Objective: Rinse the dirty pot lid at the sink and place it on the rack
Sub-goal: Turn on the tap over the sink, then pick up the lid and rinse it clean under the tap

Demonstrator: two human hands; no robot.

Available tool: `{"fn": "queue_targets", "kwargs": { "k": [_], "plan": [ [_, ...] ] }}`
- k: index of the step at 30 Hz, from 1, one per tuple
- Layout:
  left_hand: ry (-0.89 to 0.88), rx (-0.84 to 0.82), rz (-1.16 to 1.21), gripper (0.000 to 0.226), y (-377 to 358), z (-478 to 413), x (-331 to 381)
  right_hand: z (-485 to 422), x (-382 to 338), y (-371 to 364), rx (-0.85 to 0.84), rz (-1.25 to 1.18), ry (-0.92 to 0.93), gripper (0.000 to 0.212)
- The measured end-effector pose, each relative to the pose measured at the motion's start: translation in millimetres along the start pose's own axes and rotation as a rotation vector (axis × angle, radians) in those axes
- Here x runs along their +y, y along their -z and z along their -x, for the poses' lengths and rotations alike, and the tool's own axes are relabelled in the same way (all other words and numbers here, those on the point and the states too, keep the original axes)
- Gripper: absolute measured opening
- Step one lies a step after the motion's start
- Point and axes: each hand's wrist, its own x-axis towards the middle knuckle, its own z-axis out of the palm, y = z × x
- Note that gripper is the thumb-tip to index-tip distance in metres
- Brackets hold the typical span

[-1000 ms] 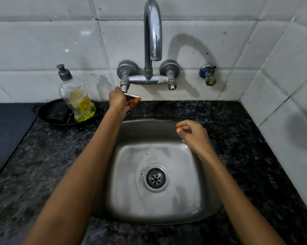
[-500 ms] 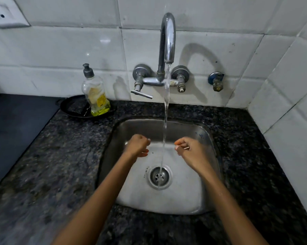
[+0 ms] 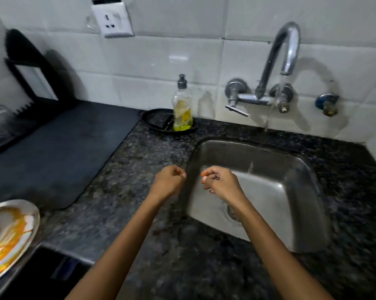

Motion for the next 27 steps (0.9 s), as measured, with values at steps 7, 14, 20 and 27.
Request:
{"fn": "queue_targets", "kwargs": {
  "k": [7,14,20,27],
  "plan": [
    [-0.029,0.270,-0.299,0.017,139.9,60.3,-60.1,24.2,-59.2,-137.8,-0.132,-0.017,0.074,0.022],
    [0.057,0.449,-0.616,0.034,248.5,82.8,-145.5,50.2,-106.2,-246.7,-0.258,-0.022,0.090,0.012],
    [0.343,0.554,-0.798,0.044,307.3,102.7,-212.3,57.9,-126.6,-301.6,-0.342,0.020,0.098,0.012],
    [0.271,0.533,-0.661,0.038,329.1,103.1,-244.5,54.9,-132.8,-329.5,-0.357,0.041,0.072,0.012]
  ]
}}
